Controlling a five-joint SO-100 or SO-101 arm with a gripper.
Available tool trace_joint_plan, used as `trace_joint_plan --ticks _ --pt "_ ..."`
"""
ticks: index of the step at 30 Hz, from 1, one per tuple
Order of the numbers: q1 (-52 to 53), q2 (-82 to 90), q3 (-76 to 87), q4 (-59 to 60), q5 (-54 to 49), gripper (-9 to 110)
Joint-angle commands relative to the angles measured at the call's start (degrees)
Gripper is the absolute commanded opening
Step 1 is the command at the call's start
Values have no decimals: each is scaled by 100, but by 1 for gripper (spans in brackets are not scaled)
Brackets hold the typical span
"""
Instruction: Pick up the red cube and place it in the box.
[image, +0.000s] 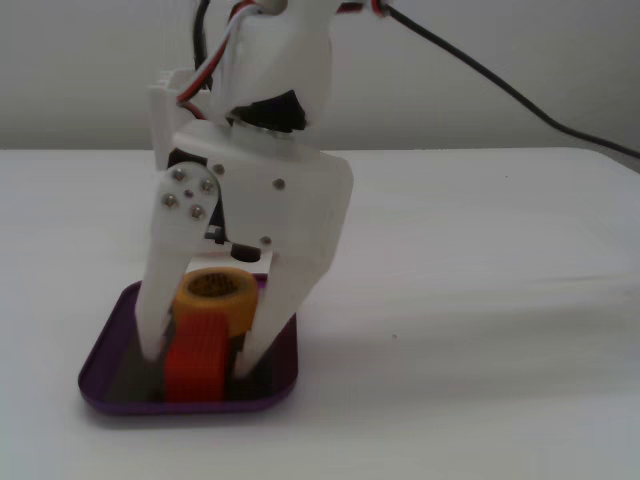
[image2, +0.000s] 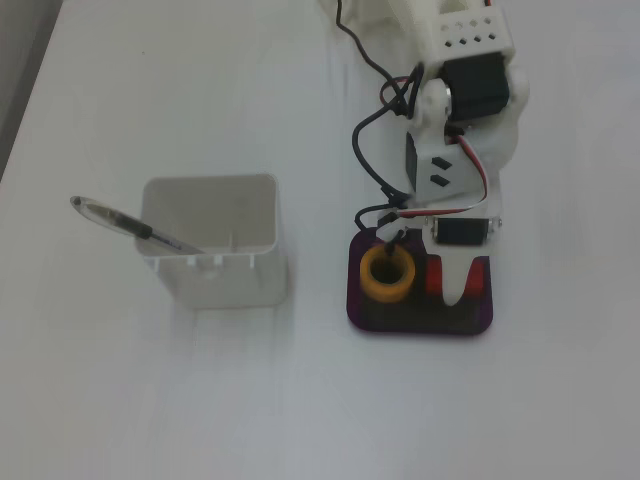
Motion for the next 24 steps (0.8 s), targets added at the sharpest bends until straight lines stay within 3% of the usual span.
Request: trace_joint_plan --ticks 1,14,24 --pt "9 457 -457 466 -44 28" --pt "-53 2101 -2127 3278 -158 29" --pt "0 5361 545 3322 -835 25"
